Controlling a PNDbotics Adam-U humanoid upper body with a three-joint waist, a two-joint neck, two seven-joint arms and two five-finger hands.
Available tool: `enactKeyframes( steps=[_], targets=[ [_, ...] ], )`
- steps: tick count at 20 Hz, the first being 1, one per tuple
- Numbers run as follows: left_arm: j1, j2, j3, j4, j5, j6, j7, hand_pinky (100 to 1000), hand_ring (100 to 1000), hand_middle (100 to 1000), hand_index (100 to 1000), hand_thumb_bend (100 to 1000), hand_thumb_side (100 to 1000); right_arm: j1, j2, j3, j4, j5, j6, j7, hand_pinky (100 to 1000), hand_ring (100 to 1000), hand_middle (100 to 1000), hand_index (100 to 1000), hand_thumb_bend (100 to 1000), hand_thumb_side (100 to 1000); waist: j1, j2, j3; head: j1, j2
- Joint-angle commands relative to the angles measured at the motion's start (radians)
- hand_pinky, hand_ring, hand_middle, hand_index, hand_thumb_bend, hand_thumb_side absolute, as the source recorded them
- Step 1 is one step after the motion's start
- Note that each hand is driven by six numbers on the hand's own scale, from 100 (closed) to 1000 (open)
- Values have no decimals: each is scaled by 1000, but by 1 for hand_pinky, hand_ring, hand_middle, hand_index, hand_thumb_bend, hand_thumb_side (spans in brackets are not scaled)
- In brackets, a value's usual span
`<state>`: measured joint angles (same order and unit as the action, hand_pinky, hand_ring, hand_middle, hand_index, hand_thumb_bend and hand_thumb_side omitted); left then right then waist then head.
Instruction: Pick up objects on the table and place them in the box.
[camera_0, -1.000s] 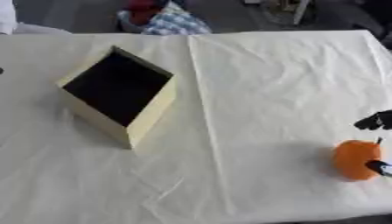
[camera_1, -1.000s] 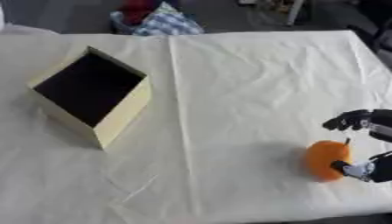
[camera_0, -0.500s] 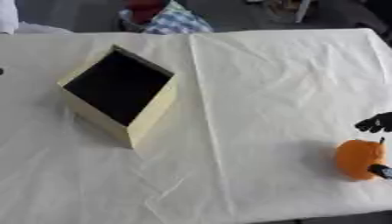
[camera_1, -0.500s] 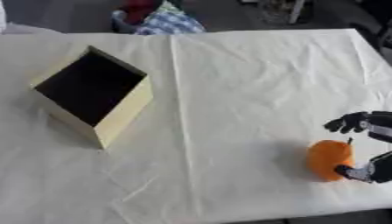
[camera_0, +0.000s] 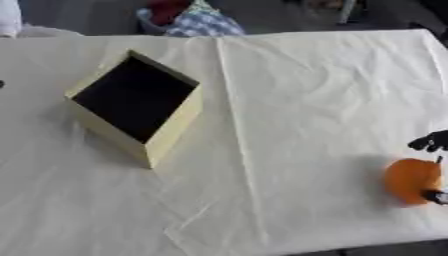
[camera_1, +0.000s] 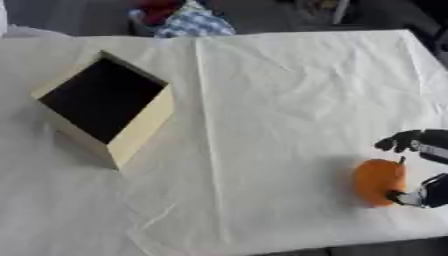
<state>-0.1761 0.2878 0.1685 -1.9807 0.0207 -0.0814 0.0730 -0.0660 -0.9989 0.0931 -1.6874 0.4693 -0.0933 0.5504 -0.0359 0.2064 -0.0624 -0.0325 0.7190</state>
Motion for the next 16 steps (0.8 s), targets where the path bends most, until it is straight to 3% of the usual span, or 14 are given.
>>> enactKeyframes(
  steps=[1, 7, 10, 13, 16],
  targets=[
    [-6, 4, 0, -19, -2, -2, -4, 613, 665, 704, 676, 100, 799, -9, -25, -9, 16, 13, -3, 10, 852, 856, 850, 941, 436, 272, 1, -9, 0, -1, -3],
    [-5, 1, -2, -19, -3, 0, -7, 613, 664, 702, 676, 100, 800, -13, -21, -4, 35, 41, -2, 19, 831, 838, 817, 919, 425, 258, 2, -7, 1, -2, -5],
    [-4, -2, -3, -19, -3, 1, -10, 612, 663, 700, 676, 100, 801, -20, -15, 0, 40, 35, -6, 1, 786, 784, 742, 855, 327, 215, 3, -5, 2, -1, -5],
    [-3, -5, -3, -19, -7, 4, -12, 612, 662, 699, 676, 100, 802, -27, -3, -1, 45, 22, -5, -52, 724, 719, 607, 756, 232, 200, 3, -3, 3, 2, -6],
    [-4, -7, -2, -19, -9, 4, -12, 612, 661, 698, 676, 100, 802, -29, 2, -4, 46, 8, -8, -110, 699, 677, 517, 664, 198, 151, 3, -2, 4, 3, -6]
  ],
)
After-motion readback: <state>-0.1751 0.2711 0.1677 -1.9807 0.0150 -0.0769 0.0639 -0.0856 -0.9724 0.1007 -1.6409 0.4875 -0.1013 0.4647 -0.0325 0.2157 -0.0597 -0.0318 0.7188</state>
